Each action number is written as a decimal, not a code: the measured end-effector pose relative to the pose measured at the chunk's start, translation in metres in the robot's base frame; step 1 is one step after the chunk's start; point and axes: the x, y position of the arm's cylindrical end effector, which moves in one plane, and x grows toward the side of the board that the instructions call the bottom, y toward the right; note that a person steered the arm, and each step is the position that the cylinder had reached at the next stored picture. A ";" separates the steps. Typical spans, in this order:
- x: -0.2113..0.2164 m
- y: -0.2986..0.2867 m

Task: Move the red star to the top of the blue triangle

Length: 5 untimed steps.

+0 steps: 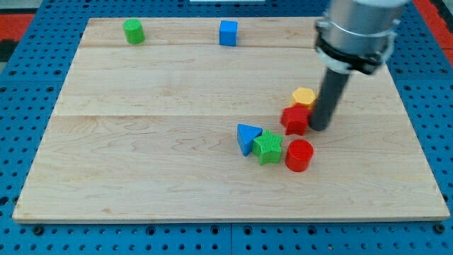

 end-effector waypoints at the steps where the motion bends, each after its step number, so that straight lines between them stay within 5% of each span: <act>1: -0.031 -0.059; 3: -0.011 -0.017; 5: 0.019 -0.038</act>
